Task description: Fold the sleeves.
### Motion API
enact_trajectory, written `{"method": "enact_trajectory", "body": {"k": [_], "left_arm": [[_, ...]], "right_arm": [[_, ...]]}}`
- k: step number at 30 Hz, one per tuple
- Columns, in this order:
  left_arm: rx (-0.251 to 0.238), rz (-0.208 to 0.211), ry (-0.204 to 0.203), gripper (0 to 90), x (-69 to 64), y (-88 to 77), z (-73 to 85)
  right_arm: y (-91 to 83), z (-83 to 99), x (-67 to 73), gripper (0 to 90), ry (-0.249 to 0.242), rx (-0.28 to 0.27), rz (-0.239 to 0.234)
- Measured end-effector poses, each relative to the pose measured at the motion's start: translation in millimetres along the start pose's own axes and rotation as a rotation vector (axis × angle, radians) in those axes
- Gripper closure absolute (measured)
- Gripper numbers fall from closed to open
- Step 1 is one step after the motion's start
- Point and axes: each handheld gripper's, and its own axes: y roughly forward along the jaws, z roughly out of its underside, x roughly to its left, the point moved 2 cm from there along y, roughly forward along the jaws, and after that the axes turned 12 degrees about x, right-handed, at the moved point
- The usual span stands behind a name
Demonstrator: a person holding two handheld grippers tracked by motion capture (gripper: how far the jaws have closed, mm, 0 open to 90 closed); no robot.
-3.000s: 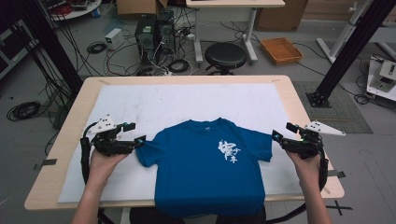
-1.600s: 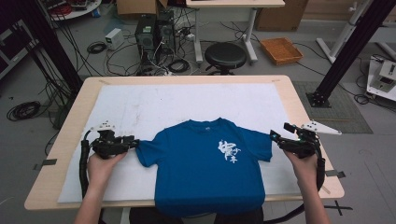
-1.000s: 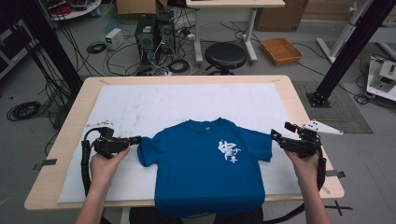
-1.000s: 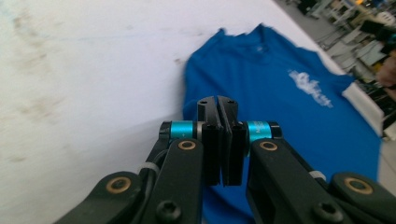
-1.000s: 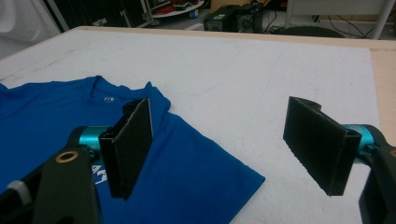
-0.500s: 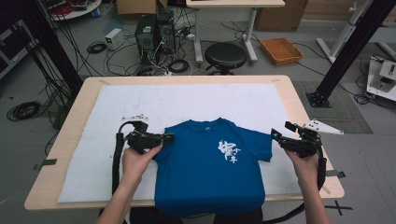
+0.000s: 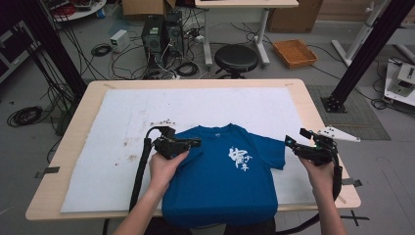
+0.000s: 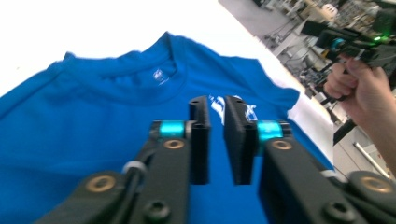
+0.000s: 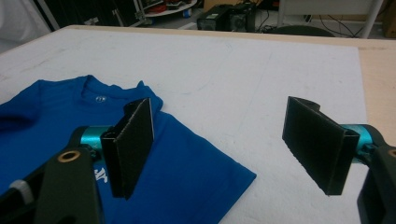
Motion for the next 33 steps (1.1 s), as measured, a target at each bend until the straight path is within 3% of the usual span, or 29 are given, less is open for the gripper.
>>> {"method": "enact_trajectory", "body": {"k": [3,4,7,9,10,14,19,25,30,33], "left_arm": [[-0.018,-0.017,0.023,69.2,-1.1,-4.2,-0.1],[-0.037,-0.048,0.039,66.3,-1.3,-10.9,0.9],[-0.043,-0.069,0.054,62.4,0.0,-17.5,2.8],[-0.050,-0.124,0.090,59.2,4.8,-33.5,9.3],[-0.050,-0.124,0.090,57.3,4.8,-33.5,9.3],[-0.070,-0.227,0.143,50.6,19.1,-64.6,25.5],[-0.082,-0.319,0.188,44.5,36.7,-91.7,41.7],[-0.093,-0.371,0.178,43.7,59.5,-115.8,60.0],[-0.088,-0.370,0.162,43.7,68.9,-121.2,66.6],[-0.083,-0.369,0.163,43.7,70.5,-120.4,66.8]], "right_arm": [[0.4,0.3,-0.4,24.6,0.004,0.000,0.002],[0.6,1.0,-1.2,25.1,0.007,0.006,0.008],[0.7,1.6,-2.1,25.2,0.018,0.009,0.013],[0.6,2.8,-4.4,30.3,0.025,0.019,0.020],[0.6,2.8,-4.4,30.3,0.025,0.019,0.020],[3.0,7.1,-13.5,33.7,0.067,0.050,0.033],[8.7,10.9,-21.9,40.6,0.096,0.091,0.035],[26.5,10.4,-22.9,48.3,0.083,0.177,0.035],[46.0,10.6,-28.3,56.6,0.101,0.270,0.057],[52.4,12.2,-30.5,57.1,0.105,0.300,0.066]]}}
